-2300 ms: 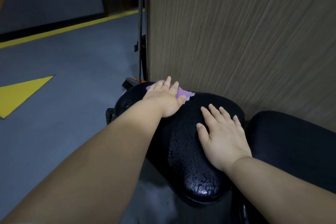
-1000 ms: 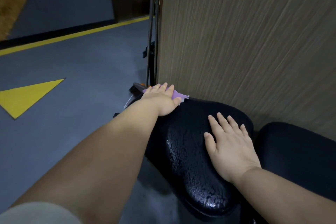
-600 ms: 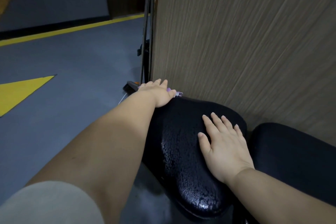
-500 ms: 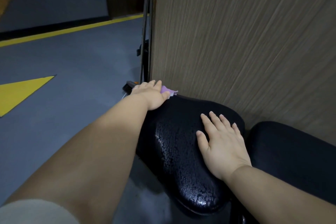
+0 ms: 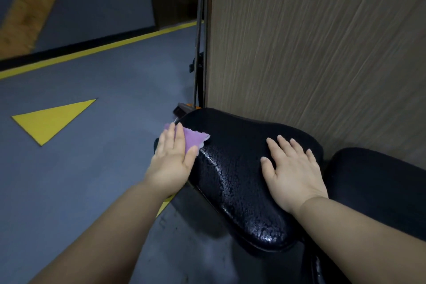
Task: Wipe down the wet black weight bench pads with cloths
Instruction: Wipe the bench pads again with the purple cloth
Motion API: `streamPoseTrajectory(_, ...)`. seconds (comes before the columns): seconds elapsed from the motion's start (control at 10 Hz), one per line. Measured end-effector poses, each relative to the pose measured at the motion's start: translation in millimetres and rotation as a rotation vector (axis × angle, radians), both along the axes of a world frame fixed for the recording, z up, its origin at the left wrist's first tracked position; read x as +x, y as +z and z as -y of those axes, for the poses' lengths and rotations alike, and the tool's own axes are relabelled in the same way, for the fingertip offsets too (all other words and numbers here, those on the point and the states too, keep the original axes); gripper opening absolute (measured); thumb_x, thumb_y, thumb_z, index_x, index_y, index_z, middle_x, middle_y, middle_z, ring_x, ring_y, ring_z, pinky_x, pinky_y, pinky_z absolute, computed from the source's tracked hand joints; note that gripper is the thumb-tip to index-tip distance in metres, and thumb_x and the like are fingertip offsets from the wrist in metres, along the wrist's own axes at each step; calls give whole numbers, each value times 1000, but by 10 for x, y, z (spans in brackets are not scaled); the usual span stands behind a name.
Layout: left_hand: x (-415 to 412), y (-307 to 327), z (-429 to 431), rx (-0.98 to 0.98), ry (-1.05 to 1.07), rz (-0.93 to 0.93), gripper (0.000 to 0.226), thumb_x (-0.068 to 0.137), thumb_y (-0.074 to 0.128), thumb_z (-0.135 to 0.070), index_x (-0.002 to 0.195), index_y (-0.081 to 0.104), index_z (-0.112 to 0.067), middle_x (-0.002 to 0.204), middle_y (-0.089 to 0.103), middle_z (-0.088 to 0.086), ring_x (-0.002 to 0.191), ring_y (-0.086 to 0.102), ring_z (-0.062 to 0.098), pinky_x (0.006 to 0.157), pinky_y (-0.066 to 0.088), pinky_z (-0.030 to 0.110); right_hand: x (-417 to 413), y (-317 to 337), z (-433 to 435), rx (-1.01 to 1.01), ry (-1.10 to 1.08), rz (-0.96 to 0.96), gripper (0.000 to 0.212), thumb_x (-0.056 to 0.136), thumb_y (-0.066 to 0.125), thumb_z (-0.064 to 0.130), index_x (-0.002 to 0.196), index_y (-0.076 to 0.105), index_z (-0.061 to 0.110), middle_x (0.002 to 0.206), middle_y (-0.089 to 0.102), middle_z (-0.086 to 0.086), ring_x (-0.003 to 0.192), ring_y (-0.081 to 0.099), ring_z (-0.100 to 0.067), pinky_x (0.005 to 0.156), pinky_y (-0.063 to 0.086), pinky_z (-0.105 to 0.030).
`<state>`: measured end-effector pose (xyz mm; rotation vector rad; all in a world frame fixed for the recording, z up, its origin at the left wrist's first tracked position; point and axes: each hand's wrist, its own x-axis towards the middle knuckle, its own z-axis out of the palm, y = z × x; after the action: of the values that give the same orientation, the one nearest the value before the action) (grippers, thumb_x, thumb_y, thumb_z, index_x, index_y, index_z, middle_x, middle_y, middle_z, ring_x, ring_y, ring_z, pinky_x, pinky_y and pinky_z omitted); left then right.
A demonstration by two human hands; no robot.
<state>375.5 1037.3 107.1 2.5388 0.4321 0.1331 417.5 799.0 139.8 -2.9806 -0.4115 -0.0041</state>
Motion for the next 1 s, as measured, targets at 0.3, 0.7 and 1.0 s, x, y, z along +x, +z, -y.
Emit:
streamPoseTrajectory(0.3, -221, -269, 235, -99, 39, 146, 78, 87, 14, -52, 155, -7, -21, 159, -20, -11, 147, -18, 10, 113, -6, 20, -1, 14, -17, 0, -3, 3, 58, 97, 17, 49, 153, 13, 31, 161, 7, 7, 148, 1, -17, 120, 2, -42)
streamPoseTrajectory(0.7, 812, 320, -19, 359, -180, -186, 66, 103, 22, -50, 156, 5, -16, 164, 1, 2, 150, -2, 20, 120, 0, 36, 10, 12, -30, -16, -3, 1, 58, 97, 17, 49, 153, 11, 32, 161, 6, 8, 148, 0, -16, 120, 1, -42)
streamPoseTrajectory(1.0, 1255, 420, 61, 372, -200, -280, 67, 102, 20, -54, 157, 6, -18, 164, 6, -2, 149, 10, 25, 119, 13, 41, 26, 2, -24, -10, 1, 7, 57, 98, 19, 49, 152, 11, 33, 161, 6, 9, 148, 0, -15, 120, 1, -41)
